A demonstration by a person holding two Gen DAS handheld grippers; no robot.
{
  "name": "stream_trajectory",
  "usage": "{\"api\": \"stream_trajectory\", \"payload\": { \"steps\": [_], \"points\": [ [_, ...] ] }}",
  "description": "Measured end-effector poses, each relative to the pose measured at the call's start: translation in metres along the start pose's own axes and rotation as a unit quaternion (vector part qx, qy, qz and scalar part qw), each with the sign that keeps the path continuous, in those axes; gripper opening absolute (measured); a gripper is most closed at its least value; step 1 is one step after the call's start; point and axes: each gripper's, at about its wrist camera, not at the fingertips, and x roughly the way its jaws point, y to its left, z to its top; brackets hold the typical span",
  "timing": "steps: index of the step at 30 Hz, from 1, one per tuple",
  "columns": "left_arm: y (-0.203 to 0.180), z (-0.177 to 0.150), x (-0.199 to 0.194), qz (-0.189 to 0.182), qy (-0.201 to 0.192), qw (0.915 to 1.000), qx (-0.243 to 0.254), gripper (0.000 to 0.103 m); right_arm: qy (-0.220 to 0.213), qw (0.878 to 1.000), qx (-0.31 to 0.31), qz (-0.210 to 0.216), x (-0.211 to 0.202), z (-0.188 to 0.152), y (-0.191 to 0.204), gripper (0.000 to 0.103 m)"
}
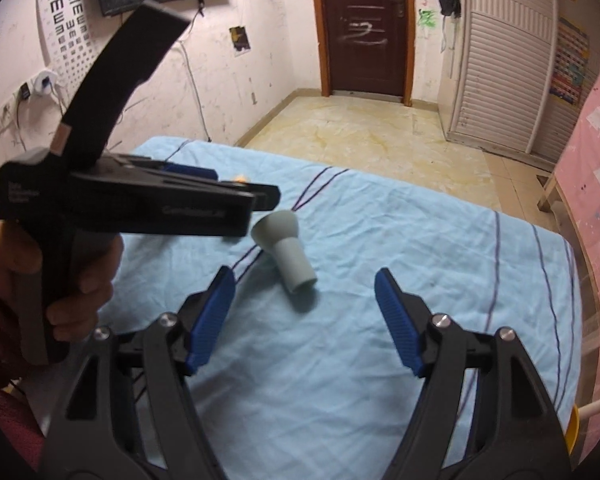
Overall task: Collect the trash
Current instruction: 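Grasp the orange thread spool with the left tool while the right tool grasps the white cup, then lift the orange spool with the left tool while the right tool holds the white cup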
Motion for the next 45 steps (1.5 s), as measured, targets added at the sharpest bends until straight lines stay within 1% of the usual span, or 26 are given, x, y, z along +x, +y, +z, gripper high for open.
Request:
{"api": "stream_trajectory", "payload": {
  "steps": [8,11,12,13,15,21,24,26,27,28,32,35,41,45],
  "points": [
    [0.0,0.005,0.015,0.049,0.009,0.9987,0.011,0.065,0.015,1.0,-0.022,0.009,0.017,0.011,0.005,0.069],
    [-0.005,0.007,0.014,0.067,0.005,0.9976,0.014,0.058,0.022,0.999,-0.029,0.009,0.025,0.017,0.007,0.069],
    [-0.007,0.007,0.012,0.068,0.004,0.9976,0.014,0.05,0.025,0.999,-0.031,0.01,0.028,0.018,0.008,0.069],
    [-0.008,0.007,0.011,0.07,0.003,0.9974,0.016,0.037,0.026,0.999,-0.031,0.011,0.029,0.019,0.008,0.069],
    [-0.01,0.006,0.007,0.071,0.002,0.9973,0.018,0.022,0.03,0.999,-0.03,0.016,0.033,0.021,0.008,0.069],
    [-0.01,0.003,0.005,0.067,0.0,0.9977,0.014,0.02,0.034,0.999,-0.026,0.02,0.039,0.03,0.006,0.053],
    [-0.008,0.002,0.005,0.064,-0.001,0.9979,0.013,0.02,0.037,0.999,-0.026,0.023,0.042,0.032,0.005,0.048],
    [-0.008,0.002,0.005,0.064,-0.002,0.9979,0.014,0.02,0.039,0.998,-0.03,0.025,0.044,0.032,0.01,0.039],
    [-0.006,0.002,0.005,0.063,-0.003,0.9979,0.014,0.02,0.041,0.998,-0.034,0.025,0.045,0.033,0.012,0.032],
    [-0.005,0.002,0.005,0.064,-0.003,0.9979,0.015,0.02,0.041,0.998,-0.037,0.021,0.045,0.033,0.013,0.03],
    [-0.007,0.0,0.004,0.064,-0.007,0.9978,0.016,0.02,0.036,0.999,-0.037,0.017,0.043,0.032,0.014,0.029],
    [-0.006,-0.003,0.001,0.058,-0.007,0.9982,0.013,0.016,0.025,0.999,-0.022,0.018,0.036,0.031,0.007,0.029],
    [-0.014,-0.01,-0.015,0.056,-0.015,0.9982,0.018,0.015,-0.004,1.0,0.003,0.022,0.009,0.023,0.0,0.029],
    [-0.021,-0.017,-0.025,0.055,-0.02,0.998,0.024,0.013,-0.011,1.0,0.005,0.019,-0.002,0.017,0.001,0.029]
  ]
}}
